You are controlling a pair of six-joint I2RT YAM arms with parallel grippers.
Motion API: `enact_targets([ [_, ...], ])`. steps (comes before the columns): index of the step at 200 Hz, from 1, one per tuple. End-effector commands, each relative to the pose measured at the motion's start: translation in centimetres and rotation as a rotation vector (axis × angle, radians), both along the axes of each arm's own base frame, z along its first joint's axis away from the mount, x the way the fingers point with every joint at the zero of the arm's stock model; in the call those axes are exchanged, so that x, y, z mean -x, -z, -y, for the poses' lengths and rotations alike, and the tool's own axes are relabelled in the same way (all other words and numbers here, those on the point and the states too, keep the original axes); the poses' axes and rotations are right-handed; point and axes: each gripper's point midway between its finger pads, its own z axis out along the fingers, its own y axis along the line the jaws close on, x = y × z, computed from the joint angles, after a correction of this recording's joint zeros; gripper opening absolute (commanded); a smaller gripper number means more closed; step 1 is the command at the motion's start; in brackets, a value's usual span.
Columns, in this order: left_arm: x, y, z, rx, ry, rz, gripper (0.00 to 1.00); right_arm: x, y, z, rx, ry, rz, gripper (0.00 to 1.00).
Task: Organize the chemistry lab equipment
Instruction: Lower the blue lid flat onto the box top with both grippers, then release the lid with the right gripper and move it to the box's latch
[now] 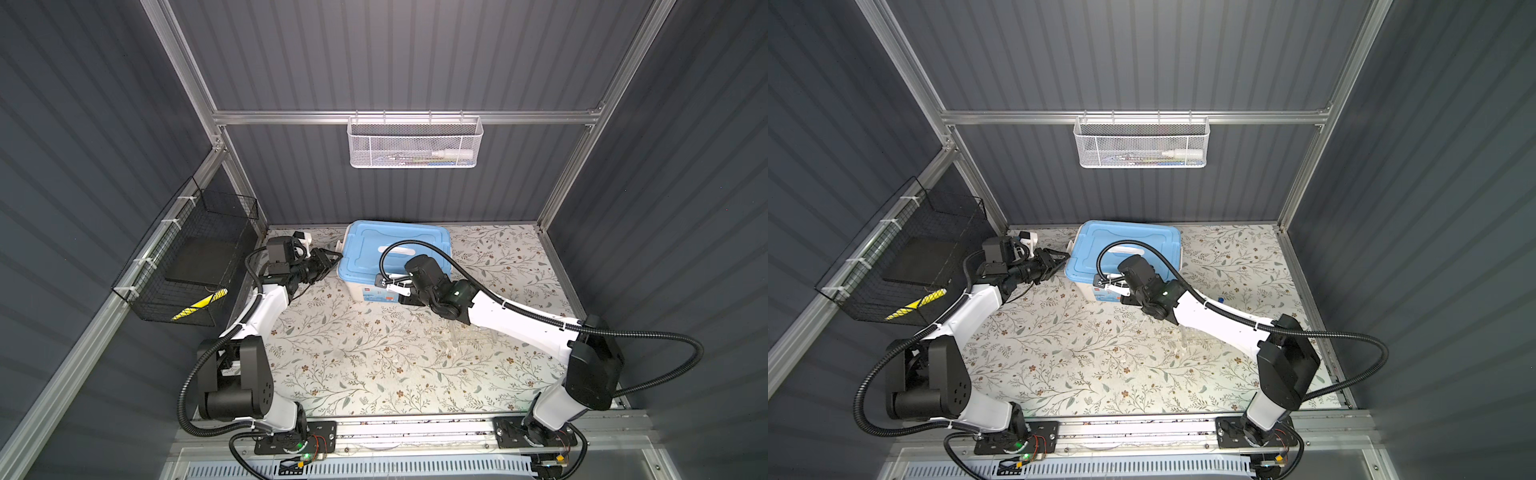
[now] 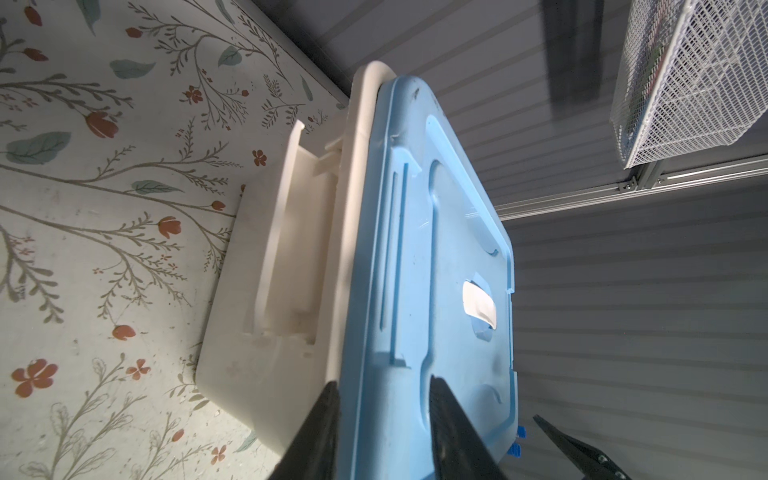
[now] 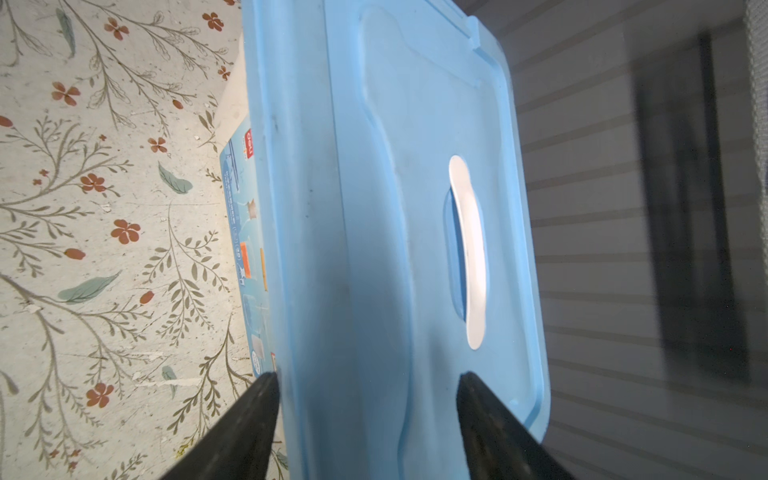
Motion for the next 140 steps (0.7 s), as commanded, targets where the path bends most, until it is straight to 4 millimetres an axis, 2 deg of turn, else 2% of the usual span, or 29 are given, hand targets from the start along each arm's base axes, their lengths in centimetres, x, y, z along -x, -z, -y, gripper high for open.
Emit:
enact_targets([
  [1, 0.4, 1.2, 0.1, -0.027, 0.009, -0.013, 0.37, -0.2, -1.6, 0.2, -0.057, 0.015, -0.018, 0.70],
  [51, 0.6, 1.5, 0.0, -0.039, 0.003, -0.020, 0.39, -1.3, -1.8, 0.6, -0.078, 0.050, -0.050, 0.70],
  [94, 0.2, 0.9, -0.1, -0.039, -0.001, -0.006, 0.41, -0.6, -4.8, 0.1, -0.218, 0.058, -0.101, 0.75],
  [123, 0.0, 0.4, -0.2, -0.049, -0.004, 0.009, 0.45, -1.0, -6.9, 1.2, -0.365, 0.136, -0.171, 0.79],
  [132, 0.0, 0.3, -0.2, -0.053, -0.005, 0.011, 0.47, -1.6, -7.7, 2.0, -0.431, 0.181, -0.191, 0.79],
  [140, 0.0, 0.2, -0.2, -0.056, -0.004, 0.012, 0.48, -1.9, -7.6, 3.1, -0.467, 0.229, -0.242, 0.79],
])
